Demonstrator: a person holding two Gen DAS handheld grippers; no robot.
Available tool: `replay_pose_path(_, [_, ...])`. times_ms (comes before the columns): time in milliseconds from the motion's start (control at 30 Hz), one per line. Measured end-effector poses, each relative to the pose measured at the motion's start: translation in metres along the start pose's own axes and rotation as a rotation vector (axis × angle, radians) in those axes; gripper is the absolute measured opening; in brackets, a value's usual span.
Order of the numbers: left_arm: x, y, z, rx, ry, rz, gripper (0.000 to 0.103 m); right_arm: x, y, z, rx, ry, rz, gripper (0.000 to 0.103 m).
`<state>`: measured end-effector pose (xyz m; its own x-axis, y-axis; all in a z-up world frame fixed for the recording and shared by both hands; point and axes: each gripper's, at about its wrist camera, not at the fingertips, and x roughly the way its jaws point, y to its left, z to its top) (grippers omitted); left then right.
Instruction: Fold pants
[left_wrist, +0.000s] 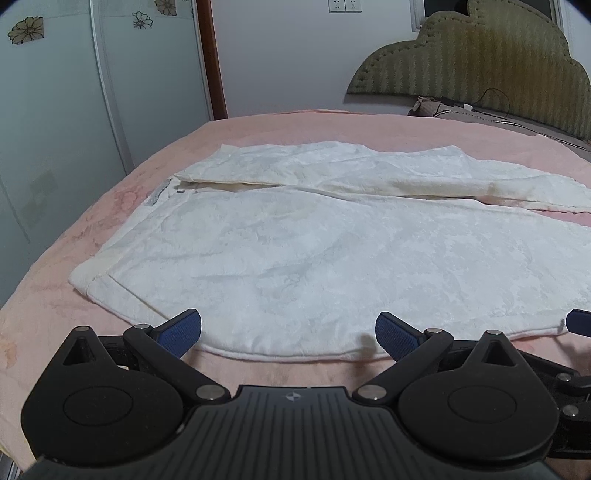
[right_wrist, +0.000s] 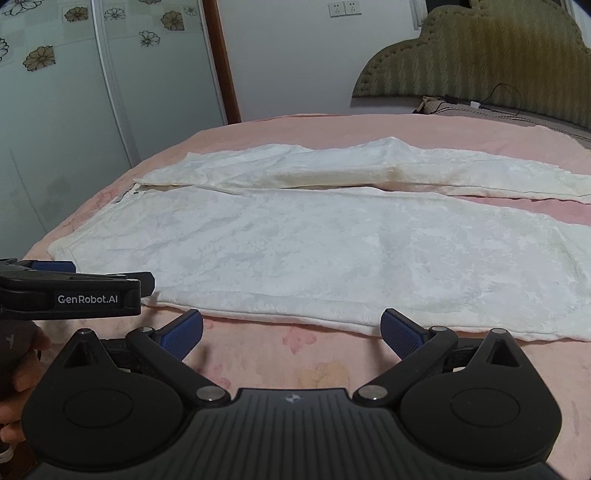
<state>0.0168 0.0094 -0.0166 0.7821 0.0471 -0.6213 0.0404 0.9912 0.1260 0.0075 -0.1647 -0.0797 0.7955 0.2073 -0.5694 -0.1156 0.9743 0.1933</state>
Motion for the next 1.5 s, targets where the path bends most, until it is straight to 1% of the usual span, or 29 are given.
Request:
replay_pose_path(100, [0.008, 0.002, 0.006, -0.004, 0.0, 0.004, 0.102, 0.005, -0.002, 0.006, 0.001, 0.0, 0.004, 0.103])
replay_pose_path(333, [0.025, 0.006, 0.019, -0.014, 0.006, 0.003, 0.102, 0.015, -0.003, 0.024, -0.005, -0.031, -0.013, 0.103])
replay_pose_path(467, [0.028, 0.011, 0.03, -0.023, -0.029, -0.004, 0.102, 0.024, -0.002, 0.031, -0.07, -0.065, 0.026, 0.103])
replay_pose_path(533, [0.031, 0.014, 0.04, -0.03, -0.057, 0.019, 0.102, 0.029, -0.002, 0.04, -0.125, -0.106, 0.051, 0.103])
replay_pose_path(633, [0.045, 0.022, 0.054, -0.053, -0.083, 0.079, 0.102, 0.042, 0.0, 0.063, -0.219, -0.163, 0.061, 0.103])
replay_pose_path(733, [0.065, 0.031, 0.061, -0.079, -0.083, 0.137, 0.102, 0.064, 0.001, 0.093, -0.298, -0.182, 0.086, 0.103])
replay_pose_path(800, [0.079, 0.038, 0.063, -0.093, -0.072, 0.169, 0.102, 0.085, 0.001, 0.115, -0.328, -0.168, 0.117, 0.103])
replay_pose_path(867, [0.092, 0.044, 0.062, -0.106, -0.062, 0.189, 0.102, 0.11, -0.001, 0.139, -0.324, -0.138, 0.132, 0.103])
replay_pose_path(967, [0.107, 0.051, 0.054, -0.112, -0.04, 0.2, 0.102, 0.164, -0.009, 0.182, -0.224, -0.032, 0.124, 0.103])
replay_pose_path(1067, [0.117, 0.053, 0.047, -0.117, -0.024, 0.185, 0.103, 0.216, -0.022, 0.213, -0.112, 0.027, 0.172, 0.102])
replay_pose_path(1133, [0.116, 0.053, 0.046, -0.118, -0.035, 0.177, 0.103, 0.249, -0.026, 0.226, -0.092, 0.041, 0.195, 0.101])
replay_pose_path(1167, [0.117, 0.051, 0.045, -0.11, -0.036, 0.172, 0.103, 0.263, -0.025, 0.231, -0.107, 0.047, 0.191, 0.094])
replay_pose_path(1267, [0.12, 0.048, 0.044, -0.094, -0.032, 0.156, 0.103, 0.305, -0.016, 0.238, -0.19, 0.086, 0.163, 0.081])
replay_pose_path(1333, [0.122, 0.047, 0.044, -0.094, -0.028, 0.153, 0.103, 0.328, -0.008, 0.24, -0.25, 0.111, 0.165, 0.075])
replay_pose_path(1367, [0.122, 0.047, 0.045, -0.095, -0.028, 0.15, 0.103, 0.337, -0.006, 0.243, -0.259, 0.122, 0.173, 0.073])
replay_pose_path(1433, [0.123, 0.047, 0.045, -0.096, -0.027, 0.148, 0.103, 0.353, -0.004, 0.251, -0.251, 0.119, 0.197, 0.073])
replay_pose_path(1467, [0.124, 0.047, 0.045, -0.096, -0.027, 0.147, 0.103, 0.361, -0.004, 0.256, -0.243, 0.132, 0.216, 0.073])
replay_pose_path(1500, [0.124, 0.047, 0.046, -0.095, -0.027, 0.147, 0.103, 0.369, -0.005, 0.26, -0.231, 0.164, 0.235, 0.073])
